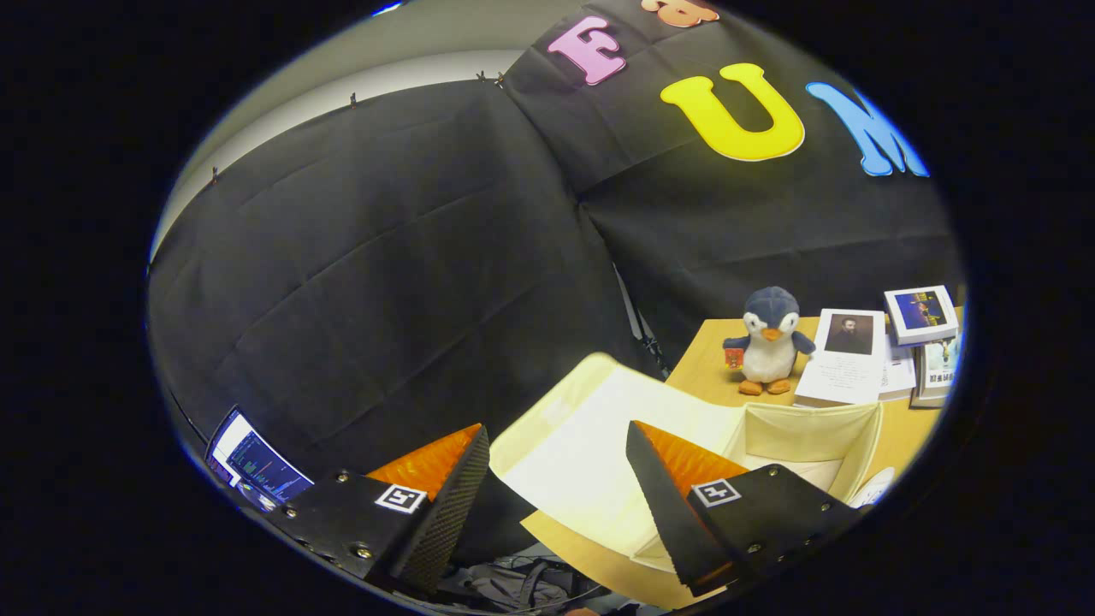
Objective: Open the storage box then place both shoes into the box .Put the left shoe in first, then the right shoe, with the right side of both shoes facing outward in a uniform manner.
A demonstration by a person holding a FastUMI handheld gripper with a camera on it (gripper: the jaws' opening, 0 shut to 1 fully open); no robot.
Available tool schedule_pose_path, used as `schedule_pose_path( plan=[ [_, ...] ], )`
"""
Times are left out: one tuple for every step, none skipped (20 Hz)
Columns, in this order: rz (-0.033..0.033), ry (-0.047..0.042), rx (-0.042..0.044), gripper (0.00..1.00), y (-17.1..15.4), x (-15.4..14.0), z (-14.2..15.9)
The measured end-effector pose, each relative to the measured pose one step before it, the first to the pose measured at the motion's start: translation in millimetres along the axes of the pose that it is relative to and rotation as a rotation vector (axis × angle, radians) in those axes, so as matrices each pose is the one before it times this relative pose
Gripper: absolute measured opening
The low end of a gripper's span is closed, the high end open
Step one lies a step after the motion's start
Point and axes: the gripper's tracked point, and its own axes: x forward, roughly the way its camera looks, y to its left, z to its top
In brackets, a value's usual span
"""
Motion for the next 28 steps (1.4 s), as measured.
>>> schedule_pose_path(
  plan=[
    [-0.02394,-0.00994,-0.0086,0.97,-9.78,-5.02,2.02],
    [-0.02093,-0.00875,-0.00488,0.97,-10.48,-6.72,1.16],
    [-0.02031,-0.00761,-0.00195,0.98,-10.44,-6.36,2.39],
    [-0.02538,-0.0067,0.00141,0.97,-12.46,-7.63,1.0],
    [-0.02631,-0.00408,0.00423,0.97,-12.53,-8.35,0.76],
    [-0.02402,-0.00423,0.00723,0.97,-12.17,-7.97,1.39],
    [-0.02454,-0.00552,0.0071,0.97,-11.14,-7.69,-0.2],
    [-0.02789,-0.00252,0.0069,0.97,-15.28,-7.56,-0.73],
    [-0.02714,-0.00138,0.00548,0.97,-15.24,-6.47,-0.77],
    [-0.02734,-0.0015,0.0067,0.97,-14.08,-6.74,-1.02],
    [-0.02621,-0.00041,0.00752,0.97,-14.91,-5.88,-1.3],
    [-0.02596,0.00048,0.00817,0.97,-14.23,-6.71,-1.86],
    [-0.02593,0.00189,0.00863,0.97,-14.65,-5.55,-1.86],
    [-0.02511,0.00197,0.00834,0.97,-14.13,-3.61,-3.17],
    [-0.02393,0.00363,0.00687,0.97,-13.94,-3.64,-3.0],
    [-0.0264,0.00297,0.00247,0.97,-14.04,-2.85,-4.66],
    [-0.02746,0.00587,0.00025,0.97,-15.81,-2.2,-4.98],
    [-0.0268,0.01181,0.00119,0.97,-15.51,0.58,-8.06],
    [-0.02219,0.01255,0.00274,0.97,-14.98,2.24,-7.15],
    [-0.01998,0.01185,0.00383,0.98,-13.12,1.17,-7.07],
    [-0.02122,0.01416,0.00341,0.98,-12.48,1.51,-7.31],
    [-0.01921,0.01753,0.00317,0.98,-11.23,2.48,-8.74],
    [-0.01867,0.01905,0.00356,0.97,-11.0,2.83,-8.09],
    [-0.01388,0.02161,0.00416,0.98,-9.79,3.82,-9.17],
    [-0.01251,0.02046,0.00502,0.98,-9.28,3.92,-8.44],
    [-0.011,0.01892,0.00688,0.98,-7.92,5.07,-8.36],
    [-0.00851,0.02116,0.00396,0.98,-7.23,5.27,-8.56],
    [-0.00778,0.01985,0.00157,0.98,-6.66,4.21,-8.93]
  ],
)
